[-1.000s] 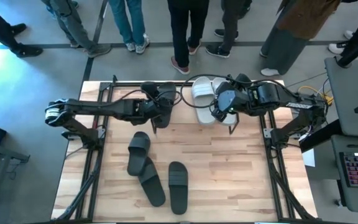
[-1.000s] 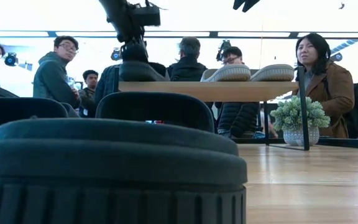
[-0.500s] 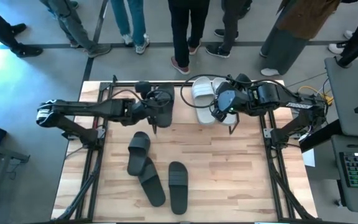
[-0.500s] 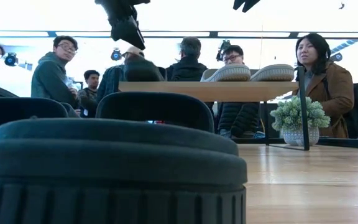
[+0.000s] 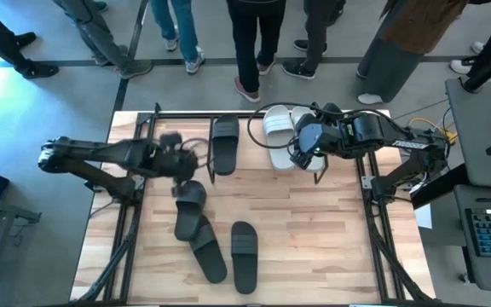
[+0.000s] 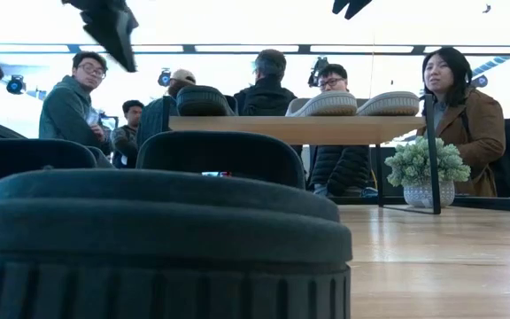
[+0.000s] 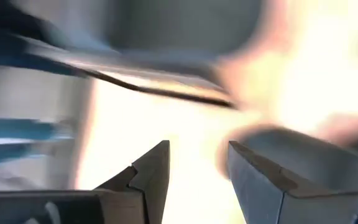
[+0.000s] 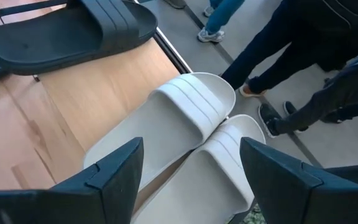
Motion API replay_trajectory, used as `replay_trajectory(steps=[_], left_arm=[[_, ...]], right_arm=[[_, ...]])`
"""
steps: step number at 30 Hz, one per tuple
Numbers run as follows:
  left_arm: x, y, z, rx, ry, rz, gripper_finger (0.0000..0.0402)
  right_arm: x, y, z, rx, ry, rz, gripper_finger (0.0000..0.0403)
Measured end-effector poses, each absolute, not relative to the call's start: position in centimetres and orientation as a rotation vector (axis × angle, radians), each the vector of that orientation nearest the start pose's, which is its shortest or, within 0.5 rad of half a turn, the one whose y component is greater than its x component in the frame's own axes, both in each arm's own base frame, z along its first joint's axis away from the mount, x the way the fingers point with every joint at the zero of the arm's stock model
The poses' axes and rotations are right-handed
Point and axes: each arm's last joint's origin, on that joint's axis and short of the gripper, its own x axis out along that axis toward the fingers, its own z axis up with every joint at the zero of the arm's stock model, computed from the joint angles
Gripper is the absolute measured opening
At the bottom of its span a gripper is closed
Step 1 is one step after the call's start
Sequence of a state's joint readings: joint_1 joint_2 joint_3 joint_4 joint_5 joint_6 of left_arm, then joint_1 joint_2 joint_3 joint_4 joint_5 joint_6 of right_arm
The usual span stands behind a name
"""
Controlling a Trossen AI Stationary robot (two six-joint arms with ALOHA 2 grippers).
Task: Pick and place slides into the shelf
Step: Put the black slide on the shelf
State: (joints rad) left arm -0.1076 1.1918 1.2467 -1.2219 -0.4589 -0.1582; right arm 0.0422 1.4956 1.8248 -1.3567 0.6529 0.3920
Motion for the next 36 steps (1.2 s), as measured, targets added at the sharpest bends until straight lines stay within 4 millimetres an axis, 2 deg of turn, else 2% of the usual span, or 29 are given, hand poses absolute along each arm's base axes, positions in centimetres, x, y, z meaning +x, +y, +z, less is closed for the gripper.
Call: replay_trajectory(steps=[2,5,9,12,19,25,36], left_arm=[[19.3,-2.3,32.8,0.137,1.095,0.302,0.0144],[18.4,-4.2,30.9,0.178,1.134,0.232,0.0136],[18.6,-6.3,27.9,0.219,1.166,0.196,0.0129],[18.8,-7.3,26.3,0.220,1.181,0.194,0.0128],[19.2,-8.5,24.2,0.200,1.203,0.207,0.0128],[19.7,-9.2,23.4,0.198,1.193,0.191,0.0128],[19.7,-8.8,19.9,0.283,1.233,0.389,0.0127]], right_arm=[[26.0,-0.8,42.5,-0.011,0.850,-0.733,0.0258],[26.0,-0.8,42.5,-0.018,0.852,-0.732,0.0258],[26.0,-1.0,42.5,-0.023,0.856,-0.734,0.0258],[26.1,-1.1,42.4,-0.022,0.857,-0.739,0.0258],[26.0,-1.1,42.4,-0.023,0.861,-0.739,0.0258],[26.0,-1.1,42.4,-0.026,0.863,-0.738,0.0258],[26.0,-1.1,42.4,-0.027,0.864,-0.737,0.0258]])
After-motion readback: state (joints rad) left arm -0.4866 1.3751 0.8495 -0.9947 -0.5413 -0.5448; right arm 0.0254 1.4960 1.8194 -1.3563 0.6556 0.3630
